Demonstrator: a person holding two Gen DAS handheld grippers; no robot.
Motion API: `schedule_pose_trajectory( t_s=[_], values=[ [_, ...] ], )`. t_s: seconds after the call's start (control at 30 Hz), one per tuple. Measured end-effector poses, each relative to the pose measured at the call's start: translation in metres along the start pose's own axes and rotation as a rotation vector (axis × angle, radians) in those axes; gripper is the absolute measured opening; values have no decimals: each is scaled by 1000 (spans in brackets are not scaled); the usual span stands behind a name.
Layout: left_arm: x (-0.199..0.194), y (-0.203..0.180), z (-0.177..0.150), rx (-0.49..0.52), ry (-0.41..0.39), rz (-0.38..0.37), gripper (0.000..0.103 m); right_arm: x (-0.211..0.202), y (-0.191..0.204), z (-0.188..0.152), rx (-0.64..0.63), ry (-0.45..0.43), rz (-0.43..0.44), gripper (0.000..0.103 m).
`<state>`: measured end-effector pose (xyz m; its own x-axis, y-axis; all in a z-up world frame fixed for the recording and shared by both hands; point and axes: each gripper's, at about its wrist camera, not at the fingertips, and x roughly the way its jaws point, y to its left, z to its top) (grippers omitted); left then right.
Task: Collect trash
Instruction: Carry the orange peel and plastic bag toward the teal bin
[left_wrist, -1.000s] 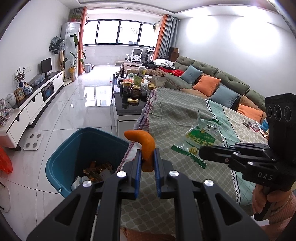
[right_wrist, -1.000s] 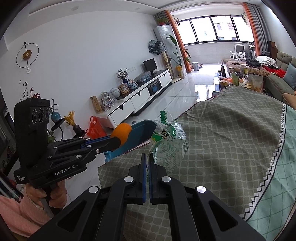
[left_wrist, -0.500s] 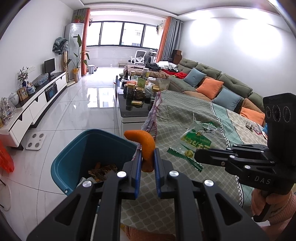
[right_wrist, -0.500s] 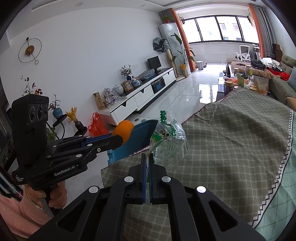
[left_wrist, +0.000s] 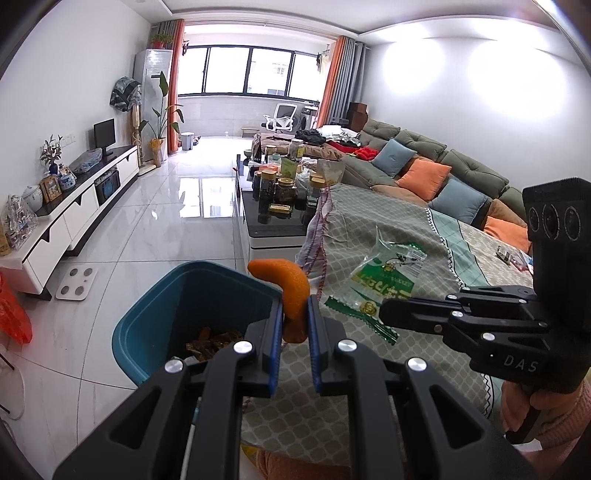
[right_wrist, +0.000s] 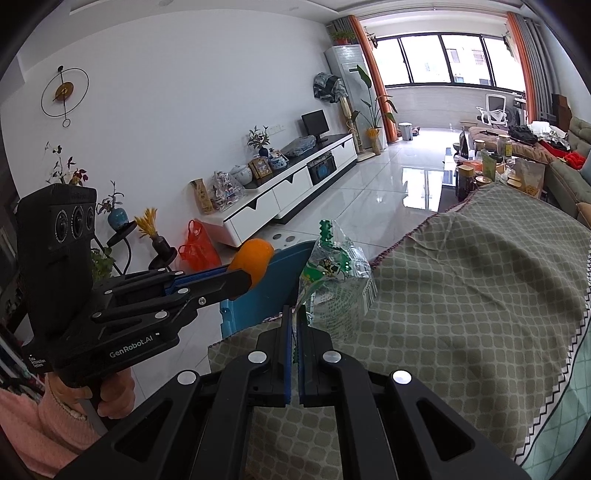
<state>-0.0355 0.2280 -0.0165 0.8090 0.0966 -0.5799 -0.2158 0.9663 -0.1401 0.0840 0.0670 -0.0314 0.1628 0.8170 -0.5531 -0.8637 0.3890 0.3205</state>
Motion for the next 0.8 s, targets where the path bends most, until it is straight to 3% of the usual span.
schedule_pose_trajectory(
  t_s=[0.8],
  values=[
    [5,13,6,-10,-4,52,14,22,20,13,-60,24,21,3]
  ],
)
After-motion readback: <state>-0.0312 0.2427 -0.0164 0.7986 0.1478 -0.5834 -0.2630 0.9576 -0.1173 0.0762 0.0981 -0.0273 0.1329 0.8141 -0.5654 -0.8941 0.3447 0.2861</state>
